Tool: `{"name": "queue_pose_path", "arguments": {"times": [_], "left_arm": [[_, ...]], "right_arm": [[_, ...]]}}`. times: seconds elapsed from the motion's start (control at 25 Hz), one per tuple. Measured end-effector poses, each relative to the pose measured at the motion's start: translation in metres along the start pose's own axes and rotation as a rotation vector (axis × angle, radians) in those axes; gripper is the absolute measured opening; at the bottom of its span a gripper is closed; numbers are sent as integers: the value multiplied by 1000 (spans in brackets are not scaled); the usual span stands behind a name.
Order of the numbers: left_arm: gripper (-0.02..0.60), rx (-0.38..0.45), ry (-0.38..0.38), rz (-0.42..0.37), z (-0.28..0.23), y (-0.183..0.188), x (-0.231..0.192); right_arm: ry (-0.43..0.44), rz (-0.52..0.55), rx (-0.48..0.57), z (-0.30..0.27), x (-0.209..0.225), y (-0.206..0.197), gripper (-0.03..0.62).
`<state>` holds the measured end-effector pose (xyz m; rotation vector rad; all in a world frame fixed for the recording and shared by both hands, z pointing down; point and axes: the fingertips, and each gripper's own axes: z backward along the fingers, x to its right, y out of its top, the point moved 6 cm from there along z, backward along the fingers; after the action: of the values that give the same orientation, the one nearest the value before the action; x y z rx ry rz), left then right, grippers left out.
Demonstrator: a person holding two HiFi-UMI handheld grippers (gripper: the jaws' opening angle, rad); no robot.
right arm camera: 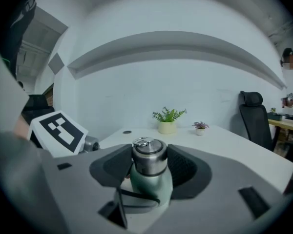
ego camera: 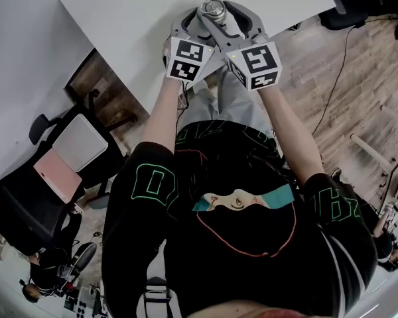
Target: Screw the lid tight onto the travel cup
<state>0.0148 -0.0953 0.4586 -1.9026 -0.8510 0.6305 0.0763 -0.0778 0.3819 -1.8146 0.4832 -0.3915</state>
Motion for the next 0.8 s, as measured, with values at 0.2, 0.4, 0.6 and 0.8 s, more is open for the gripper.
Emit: {"name": "queue_pose_path", "arguments": {"times": [0.2, 0.4, 0.6, 0.8], "left_arm": [[348, 1, 1, 5, -1, -1, 0], [348, 2, -3, 6, -1, 0, -1], [348, 7, -8, 8, -1, 0, 0], [348, 11, -22, 12, 0, -2, -3]], "right_arm": [[26, -9, -8, -1, 3, -1, 235], [160, 32, -34, -2, 9, 3, 246], [310, 75, -55, 1, 22, 4, 268], [503, 144, -77, -2, 31, 8, 272]]}}
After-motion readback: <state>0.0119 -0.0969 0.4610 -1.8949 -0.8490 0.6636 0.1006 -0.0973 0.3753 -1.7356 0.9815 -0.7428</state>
